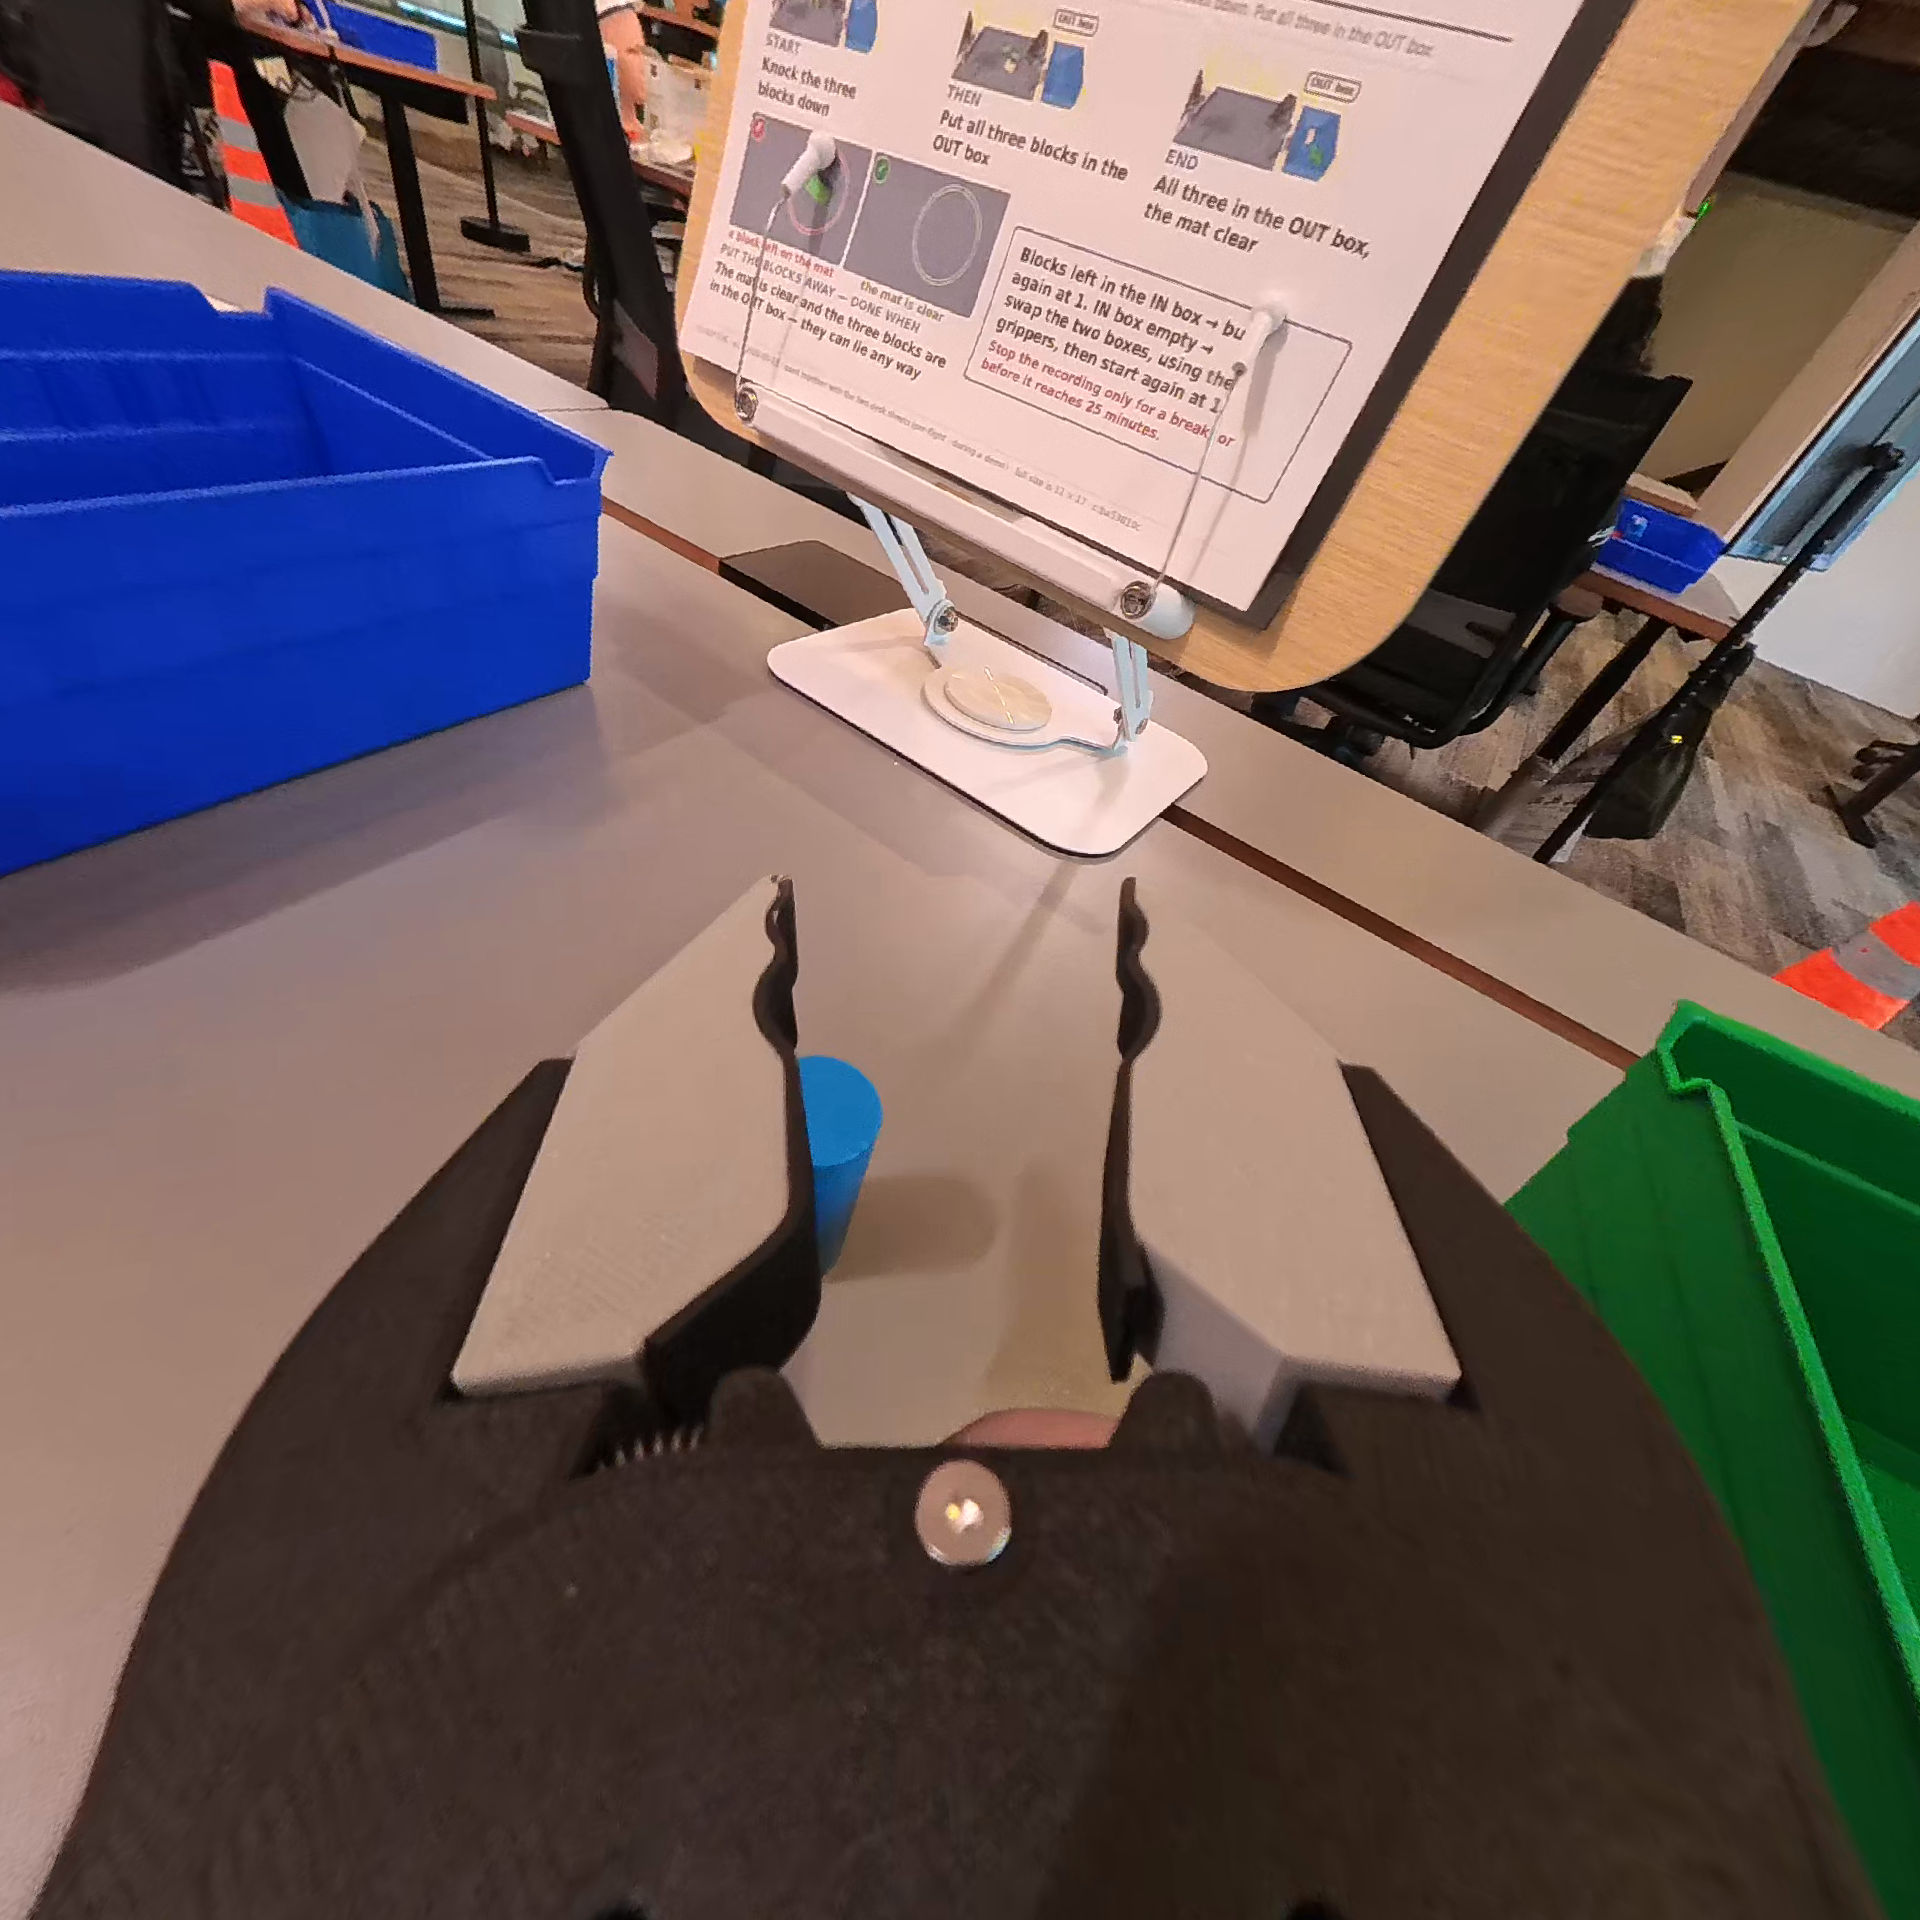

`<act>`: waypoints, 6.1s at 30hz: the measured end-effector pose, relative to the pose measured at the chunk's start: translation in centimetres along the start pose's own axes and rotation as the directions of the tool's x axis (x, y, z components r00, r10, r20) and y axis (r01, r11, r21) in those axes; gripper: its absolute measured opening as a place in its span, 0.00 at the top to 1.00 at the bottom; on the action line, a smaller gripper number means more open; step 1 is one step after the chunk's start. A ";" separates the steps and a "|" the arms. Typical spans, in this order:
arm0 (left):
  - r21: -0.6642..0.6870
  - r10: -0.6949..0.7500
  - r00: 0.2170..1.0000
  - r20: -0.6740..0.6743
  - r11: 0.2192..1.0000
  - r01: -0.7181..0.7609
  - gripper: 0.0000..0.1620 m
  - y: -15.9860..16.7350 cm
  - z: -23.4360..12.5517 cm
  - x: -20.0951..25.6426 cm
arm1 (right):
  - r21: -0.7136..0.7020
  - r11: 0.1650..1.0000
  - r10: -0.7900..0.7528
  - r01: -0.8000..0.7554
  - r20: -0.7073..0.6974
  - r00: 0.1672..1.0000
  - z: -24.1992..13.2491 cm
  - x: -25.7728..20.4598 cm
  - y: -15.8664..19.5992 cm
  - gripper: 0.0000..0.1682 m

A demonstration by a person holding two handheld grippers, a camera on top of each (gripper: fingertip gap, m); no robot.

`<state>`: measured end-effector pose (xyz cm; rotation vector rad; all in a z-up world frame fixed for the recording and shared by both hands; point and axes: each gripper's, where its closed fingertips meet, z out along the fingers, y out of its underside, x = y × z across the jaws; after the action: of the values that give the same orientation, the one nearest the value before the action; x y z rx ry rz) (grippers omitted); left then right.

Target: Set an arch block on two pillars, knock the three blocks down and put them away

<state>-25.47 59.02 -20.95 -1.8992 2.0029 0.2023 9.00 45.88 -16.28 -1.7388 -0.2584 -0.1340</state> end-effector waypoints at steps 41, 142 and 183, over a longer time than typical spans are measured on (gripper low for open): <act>0.523 -0.321 0.906 0.277 0.841 0.138 0.82 -6.7 -7.7 -3.6 | 0.130 0.991 -0.034 0.024 0.074 0.997 -1.7 -1.9 -3.4 0.68; 0.608 -0.563 0.776 -0.285 0.520 0.600 0.81 -24.5 4.6 10.1 | -0.476 0.880 0.039 -0.006 0.060 0.997 0.6 -0.8 10.7 0.75; 0.350 -0.077 0.996 -0.042 0.933 0.087 0.68 -10.4 4.9 -2.1 | -0.255 0.967 0.045 -0.024 0.076 0.996 0.3 -0.3 5.7 0.76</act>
<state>-14.38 61.90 -23.14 -1.7559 1.8248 -0.1947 10.08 45.18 -21.86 -2.0059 -0.2796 -0.0728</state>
